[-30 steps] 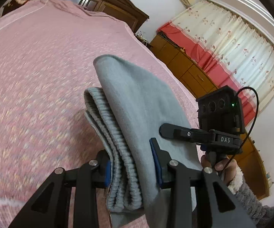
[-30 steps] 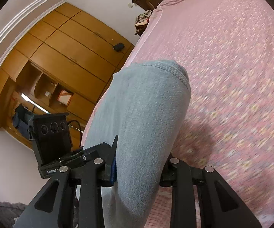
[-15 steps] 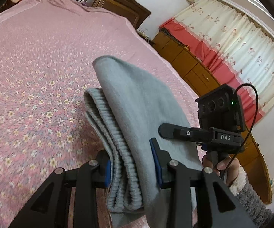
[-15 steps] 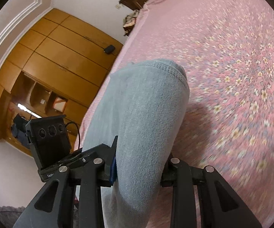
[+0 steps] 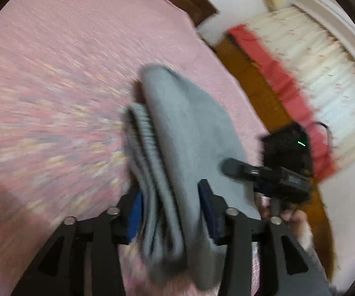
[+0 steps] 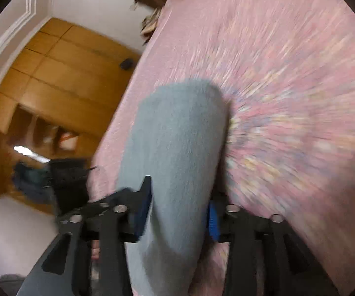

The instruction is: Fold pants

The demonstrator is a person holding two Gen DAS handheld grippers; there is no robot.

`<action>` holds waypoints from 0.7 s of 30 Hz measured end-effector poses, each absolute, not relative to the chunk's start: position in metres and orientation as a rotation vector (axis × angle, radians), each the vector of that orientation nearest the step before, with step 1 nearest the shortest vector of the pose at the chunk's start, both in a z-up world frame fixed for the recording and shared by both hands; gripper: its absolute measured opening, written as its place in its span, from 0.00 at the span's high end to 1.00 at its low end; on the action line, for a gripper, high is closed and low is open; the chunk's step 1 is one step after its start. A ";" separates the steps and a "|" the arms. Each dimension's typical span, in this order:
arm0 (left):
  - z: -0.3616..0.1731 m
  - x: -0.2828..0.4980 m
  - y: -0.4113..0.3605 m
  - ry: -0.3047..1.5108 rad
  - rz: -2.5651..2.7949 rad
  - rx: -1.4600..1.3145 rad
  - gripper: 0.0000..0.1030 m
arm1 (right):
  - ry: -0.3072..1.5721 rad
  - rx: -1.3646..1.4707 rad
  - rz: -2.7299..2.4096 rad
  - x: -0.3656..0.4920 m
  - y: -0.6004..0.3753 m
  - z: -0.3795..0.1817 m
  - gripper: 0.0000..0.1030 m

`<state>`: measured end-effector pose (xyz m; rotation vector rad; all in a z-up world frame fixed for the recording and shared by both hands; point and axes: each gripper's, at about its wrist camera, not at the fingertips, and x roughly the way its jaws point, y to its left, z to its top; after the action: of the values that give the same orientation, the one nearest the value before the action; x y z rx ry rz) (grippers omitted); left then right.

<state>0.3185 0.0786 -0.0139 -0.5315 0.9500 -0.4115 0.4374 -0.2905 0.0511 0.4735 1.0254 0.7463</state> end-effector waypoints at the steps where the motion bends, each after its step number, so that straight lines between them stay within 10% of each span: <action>1: 0.001 0.307 0.079 0.936 -0.331 -0.492 0.41 | 0.960 0.407 0.682 0.417 -0.299 0.067 0.46; 9: 0.025 0.220 0.007 0.789 -0.260 0.105 0.30 | 0.699 -0.287 0.492 0.288 -0.245 0.095 0.38; 12: 0.009 0.221 -0.012 0.763 -0.233 0.192 0.41 | 0.563 -0.563 0.461 0.265 -0.219 0.085 0.38; 15: 0.015 0.223 -0.015 0.700 -0.238 0.199 0.84 | 0.489 -0.691 0.461 0.261 -0.200 0.079 0.41; 17: 0.028 0.222 -0.008 0.645 -0.249 0.185 0.86 | 0.484 -0.702 0.477 0.265 -0.196 0.075 0.81; 21: 0.040 0.212 0.000 0.547 -0.254 0.250 0.88 | 0.520 -0.637 0.511 0.268 -0.196 0.069 0.93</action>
<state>0.2118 0.0004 0.0400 0.2497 0.5466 -0.2538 0.2683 -0.1958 0.0688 -0.6374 0.5199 0.5107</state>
